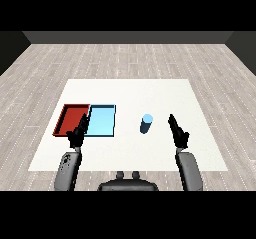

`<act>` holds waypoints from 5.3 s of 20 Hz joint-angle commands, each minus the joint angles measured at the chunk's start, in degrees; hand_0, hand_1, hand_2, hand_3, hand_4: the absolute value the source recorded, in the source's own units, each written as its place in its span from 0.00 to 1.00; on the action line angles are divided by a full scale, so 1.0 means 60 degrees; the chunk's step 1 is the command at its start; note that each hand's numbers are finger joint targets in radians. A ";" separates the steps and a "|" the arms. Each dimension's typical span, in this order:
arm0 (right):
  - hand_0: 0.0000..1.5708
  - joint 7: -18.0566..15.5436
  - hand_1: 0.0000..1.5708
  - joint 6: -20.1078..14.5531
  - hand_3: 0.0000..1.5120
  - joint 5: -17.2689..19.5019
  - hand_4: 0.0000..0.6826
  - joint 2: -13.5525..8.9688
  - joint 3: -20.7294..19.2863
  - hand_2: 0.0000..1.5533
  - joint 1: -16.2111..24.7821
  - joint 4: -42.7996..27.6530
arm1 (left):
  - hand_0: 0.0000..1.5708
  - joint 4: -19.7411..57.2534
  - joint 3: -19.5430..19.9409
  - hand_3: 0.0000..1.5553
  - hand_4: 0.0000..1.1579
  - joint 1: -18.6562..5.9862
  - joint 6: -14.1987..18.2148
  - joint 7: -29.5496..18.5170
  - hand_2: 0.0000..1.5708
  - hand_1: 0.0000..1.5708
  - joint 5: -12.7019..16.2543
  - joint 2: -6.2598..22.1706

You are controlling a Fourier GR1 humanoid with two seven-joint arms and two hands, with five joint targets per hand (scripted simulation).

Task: Pick the blue can and put it in the blue box

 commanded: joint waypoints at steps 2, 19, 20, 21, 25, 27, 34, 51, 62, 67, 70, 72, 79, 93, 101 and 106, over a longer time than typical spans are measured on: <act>0.00 0.0389 0.00 -0.0342 0.00 0.0311 0.00 0.0492 0.0170 0.00 -0.0355 0.0406 | 0.00 0.0067 0.0065 0.00 0.00 0.0119 -0.0066 -0.0087 0.00 0.00 -0.0028 -0.0165; 0.00 -0.2961 0.00 0.0131 0.00 -0.0953 0.00 0.1173 0.1023 0.00 -0.0789 0.1369 | 0.00 -0.0506 0.0180 0.00 0.00 0.0918 -0.0315 -0.3637 0.00 0.00 0.0306 -0.0689; 0.00 -0.3213 0.00 0.0288 0.00 -0.0669 0.00 0.1174 0.0704 0.00 -0.1085 0.1955 | 0.00 0.0876 0.0473 0.00 0.00 0.0030 -0.0257 -0.4252 0.00 0.00 0.0307 -0.0712; 0.00 -0.2998 0.00 0.0334 0.00 -0.0833 0.00 0.1051 0.0313 0.00 -0.1678 0.2331 | 0.00 0.0193 0.0476 0.00 0.00 0.0467 -0.0415 -0.3972 0.00 0.00 0.0323 -0.0496; 0.00 -0.2773 0.00 -0.0110 0.00 -0.1004 0.00 0.1175 0.0974 0.00 -0.1111 0.1583 | 0.00 0.1331 0.0425 0.00 0.00 0.0056 -0.0132 -0.4916 0.00 0.00 0.0109 -0.0899; 0.00 -0.2958 0.00 0.0513 0.00 -0.0967 0.00 0.0856 0.0255 0.00 -0.1477 0.2184 | 0.00 0.0699 0.0440 0.00 0.00 0.0310 -0.0300 -0.4356 0.00 0.00 0.0185 -0.0653; 0.00 -0.3313 0.00 0.0263 0.00 -0.0798 0.00 0.1157 0.0225 0.00 -0.1871 0.3009 | 0.00 -0.0170 0.0388 0.00 0.00 0.0762 -0.0434 -0.3833 0.00 0.00 0.0357 -0.0559; 0.00 -0.2846 0.00 -0.0471 0.00 -0.1405 0.00 0.1167 0.0001 0.00 -0.2592 0.4509 | 0.00 -0.0130 0.0241 0.00 0.00 0.0313 0.0194 -0.3762 0.00 0.00 -0.0212 -0.0754; 0.00 -0.3282 0.00 -0.0116 0.00 -0.2071 0.00 0.1064 -0.0684 0.00 -0.4112 0.6844 | 0.00 0.0296 0.0212 0.00 0.00 0.0343 0.0272 -0.4130 0.00 0.00 -0.0284 -0.0797; 0.00 -0.3678 0.00 -0.0781 0.00 -0.2505 0.00 0.1173 -0.0131 0.00 -0.4495 0.7389 | 0.00 0.0123 0.0592 0.00 0.00 0.0319 -0.0120 -0.4005 0.00 0.00 0.0127 -0.0426; 0.00 -0.3930 0.00 -0.0253 0.00 -0.2474 0.00 0.1173 -0.0720 0.00 -0.4445 0.7805 | 0.00 -0.0611 0.0621 0.00 0.00 0.0851 -0.0314 -0.3558 0.00 0.00 0.0269 -0.0240; 0.00 -0.3809 0.00 -0.0056 0.00 -0.2472 0.00 0.1175 -0.0531 0.00 -0.4378 0.7600 | 0.00 -0.0020 0.0423 0.00 0.00 0.0520 0.0056 -0.4107 0.00 0.00 -0.0113 -0.0583; 0.00 -0.3399 0.00 0.0041 0.00 -0.2833 0.00 0.0764 -0.0392 0.00 -0.4511 0.7511 | 0.00 -0.1447 0.0303 0.00 0.00 0.0957 0.0008 -0.3027 0.00 0.00 0.0068 -0.0523; 0.93 -0.3602 0.93 -0.1865 0.94 -0.2688 0.69 0.0858 -0.0236 0.93 -0.5550 0.9236 | 0.00 0.0623 0.1083 0.00 0.00 -0.0203 -0.0688 -0.3904 0.00 0.00 0.0651 -0.0084; 0.91 -0.3378 0.91 -0.2379 0.91 -0.2557 0.74 0.1146 0.0094 0.93 -0.5519 0.8424 | 0.00 0.0092 0.0484 0.00 0.00 0.0579 -0.0203 -0.4327 0.00 0.00 -0.0004 -0.0577; 0.93 -0.4738 0.93 -0.2581 0.90 -0.2668 0.69 0.1173 0.0869 0.95 -0.5517 0.8681 | 0.00 -0.0337 0.0549 0.00 0.00 0.0318 -0.0437 -0.3664 0.00 0.00 0.0234 -0.0323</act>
